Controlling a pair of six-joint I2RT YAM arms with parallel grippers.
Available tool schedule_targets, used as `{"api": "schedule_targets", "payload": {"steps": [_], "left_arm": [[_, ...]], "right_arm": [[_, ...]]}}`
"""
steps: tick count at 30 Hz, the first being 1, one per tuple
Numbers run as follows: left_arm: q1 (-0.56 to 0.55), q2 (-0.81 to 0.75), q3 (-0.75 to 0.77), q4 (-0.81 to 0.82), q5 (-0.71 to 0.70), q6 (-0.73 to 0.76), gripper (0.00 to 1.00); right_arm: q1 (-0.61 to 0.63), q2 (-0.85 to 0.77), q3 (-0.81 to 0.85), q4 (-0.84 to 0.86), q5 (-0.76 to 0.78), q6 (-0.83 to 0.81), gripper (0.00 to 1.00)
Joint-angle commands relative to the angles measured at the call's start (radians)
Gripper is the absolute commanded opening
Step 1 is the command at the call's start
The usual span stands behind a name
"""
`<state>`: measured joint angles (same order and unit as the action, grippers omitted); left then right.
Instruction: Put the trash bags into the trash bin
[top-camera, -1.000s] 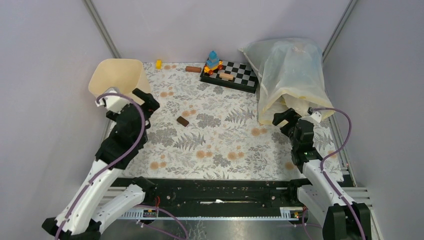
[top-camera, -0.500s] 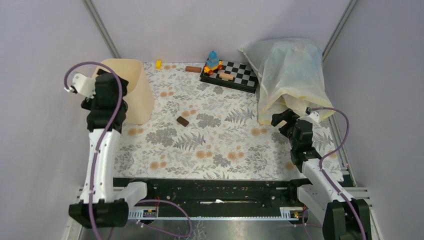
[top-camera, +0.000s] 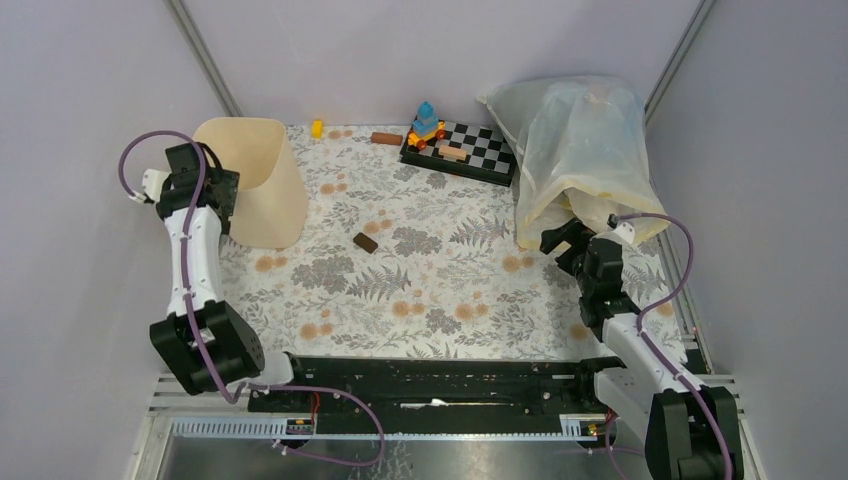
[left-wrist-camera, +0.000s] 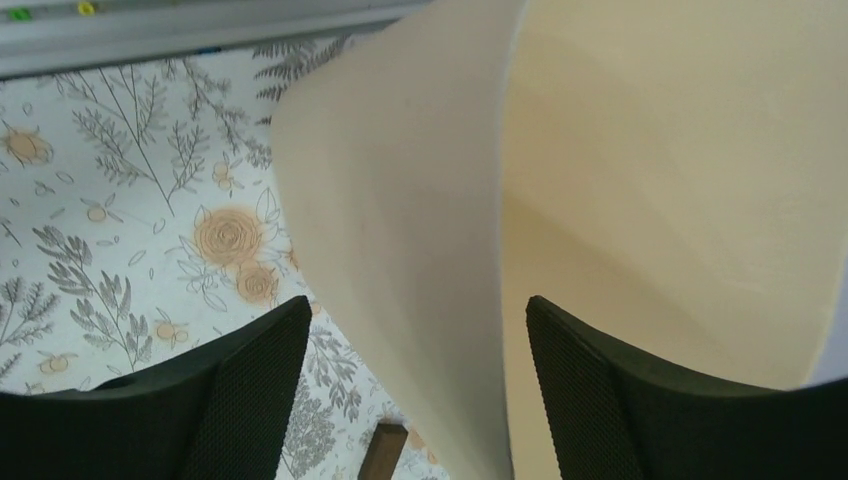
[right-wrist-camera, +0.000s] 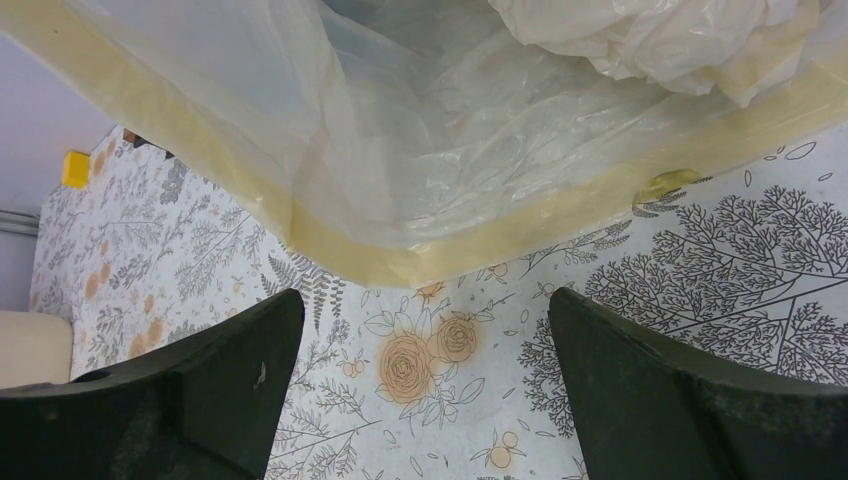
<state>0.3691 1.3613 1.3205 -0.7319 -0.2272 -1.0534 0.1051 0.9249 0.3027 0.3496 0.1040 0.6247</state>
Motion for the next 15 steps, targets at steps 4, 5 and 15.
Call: {"api": "schedule_targets", "payload": {"steps": [4, 5, 15], "left_arm": [[0.008, 0.015, 0.035, -0.042, 0.097, -0.066, 0.51], [0.008, 0.001, 0.031, -0.036, 0.098, -0.063, 0.42], [-0.017, -0.179, 0.030, 0.110, 0.257, 0.023, 0.00]], "right_arm": [[0.004, -0.040, 0.003, 0.032, 0.013, -0.018, 1.00], [0.004, -0.039, 0.004, 0.032, 0.013, -0.019, 1.00], [0.004, -0.034, 0.010, 0.028, 0.004, -0.020, 1.00]]}}
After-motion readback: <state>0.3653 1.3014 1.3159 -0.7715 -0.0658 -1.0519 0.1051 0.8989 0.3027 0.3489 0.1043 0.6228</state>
